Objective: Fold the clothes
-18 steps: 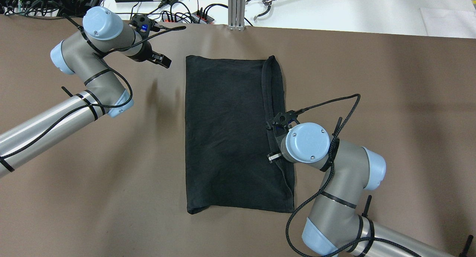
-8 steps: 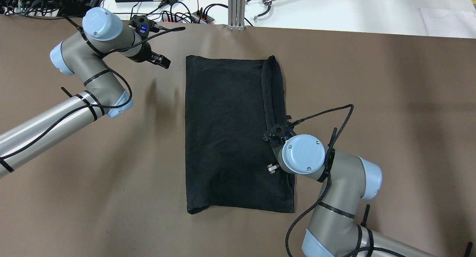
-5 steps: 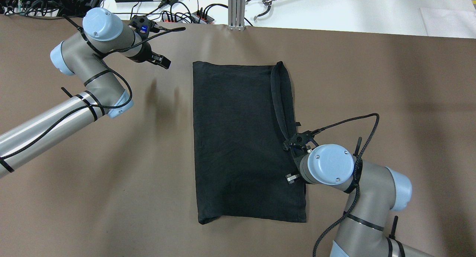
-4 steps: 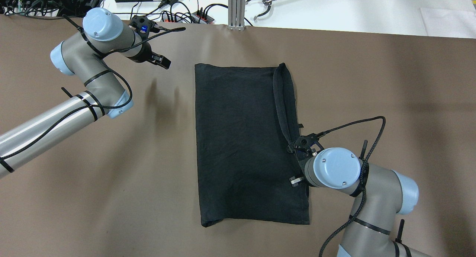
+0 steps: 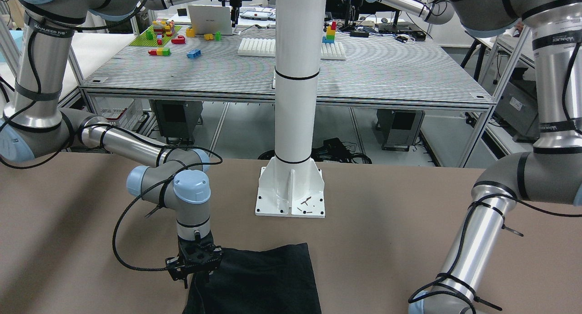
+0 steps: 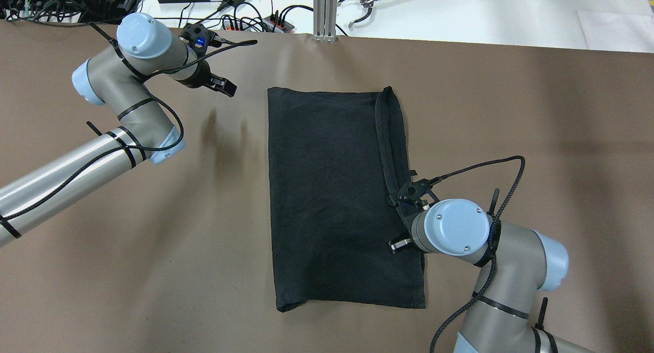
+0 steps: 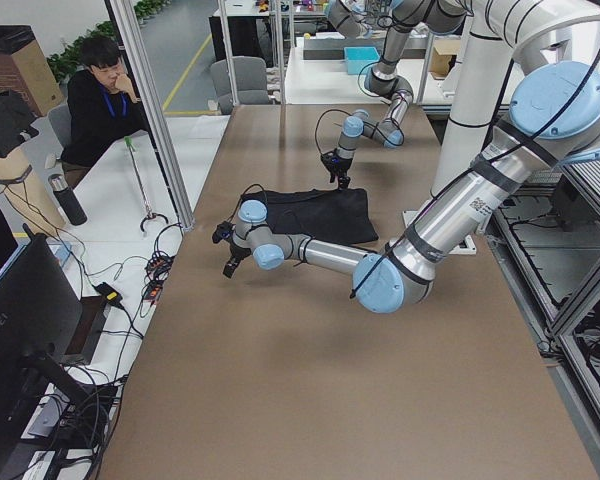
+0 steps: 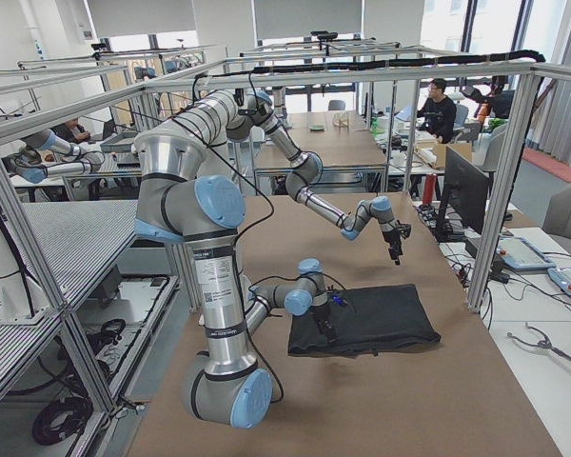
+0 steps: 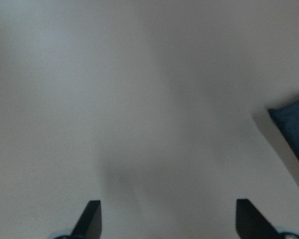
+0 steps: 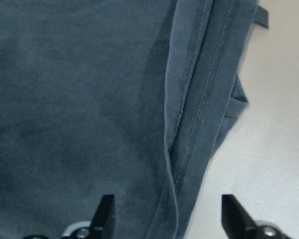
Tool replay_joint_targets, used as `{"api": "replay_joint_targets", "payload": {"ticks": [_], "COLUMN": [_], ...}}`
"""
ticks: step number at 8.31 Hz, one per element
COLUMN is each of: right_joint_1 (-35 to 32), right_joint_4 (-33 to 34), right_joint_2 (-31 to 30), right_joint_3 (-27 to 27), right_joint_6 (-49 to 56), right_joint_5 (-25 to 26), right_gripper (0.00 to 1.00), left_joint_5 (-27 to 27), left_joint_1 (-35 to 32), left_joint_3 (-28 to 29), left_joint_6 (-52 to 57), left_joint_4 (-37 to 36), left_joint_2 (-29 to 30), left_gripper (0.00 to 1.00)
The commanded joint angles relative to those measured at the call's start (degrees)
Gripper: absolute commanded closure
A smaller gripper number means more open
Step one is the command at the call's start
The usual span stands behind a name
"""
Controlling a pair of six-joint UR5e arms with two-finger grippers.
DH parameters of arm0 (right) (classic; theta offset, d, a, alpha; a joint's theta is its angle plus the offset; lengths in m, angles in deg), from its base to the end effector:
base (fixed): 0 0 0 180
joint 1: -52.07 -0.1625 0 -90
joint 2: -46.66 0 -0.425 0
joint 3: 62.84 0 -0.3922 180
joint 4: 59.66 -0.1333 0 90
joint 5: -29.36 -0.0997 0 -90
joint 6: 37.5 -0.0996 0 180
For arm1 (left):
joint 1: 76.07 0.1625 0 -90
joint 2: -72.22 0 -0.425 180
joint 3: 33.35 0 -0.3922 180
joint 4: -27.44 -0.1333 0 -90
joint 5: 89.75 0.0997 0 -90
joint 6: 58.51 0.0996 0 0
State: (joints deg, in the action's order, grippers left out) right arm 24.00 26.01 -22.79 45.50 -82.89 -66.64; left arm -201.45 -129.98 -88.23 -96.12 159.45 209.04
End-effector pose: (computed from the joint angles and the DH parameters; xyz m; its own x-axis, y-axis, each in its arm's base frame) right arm -0.4671 -0.3884 0.3181 0.7421 -0.3958 0.5410 0.1634 0.8895 0.4267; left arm 0.4095 -0.7256 0.3482 0.6685 0.3325 -0.6653 0.0749 0.8599 0.5050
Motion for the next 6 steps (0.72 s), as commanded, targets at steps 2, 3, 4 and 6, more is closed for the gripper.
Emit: {"api": "replay_joint_targets", "payload": {"ticks": [2,3,4,6], "right_joint_1": [-1.20,-2.25,-3.22,-6.20], "right_joint_4": [-0.32,-0.24,-0.15,-0.15], "right_joint_2": [6.61,6.61,6.61,6.52], "right_joint_3": [-8.74,-8.84,-9.80,-10.86], "right_joint_6": [0.30,0.91,1.00,3.09], "right_joint_5": [0.11,0.11,0.11,0.02], "right_gripper": [0.12,0.14,0.14,0.14], "left_joint_5": [0.00,0.00,0.00,0.00], "left_joint_1": [0.03,0.03,0.03,0.03], "left_joint_3": [0.03,-0.05,-0.06,-0.06], "left_joint_6": [0.00,0.00,0.00,0.00], "left_joint_4": [0.00,0.00,0.00,0.00], "left_joint_2": [0.03,0.03,0.03,0.12], "left_gripper": [0.05,0.05,0.05,0.05]}}
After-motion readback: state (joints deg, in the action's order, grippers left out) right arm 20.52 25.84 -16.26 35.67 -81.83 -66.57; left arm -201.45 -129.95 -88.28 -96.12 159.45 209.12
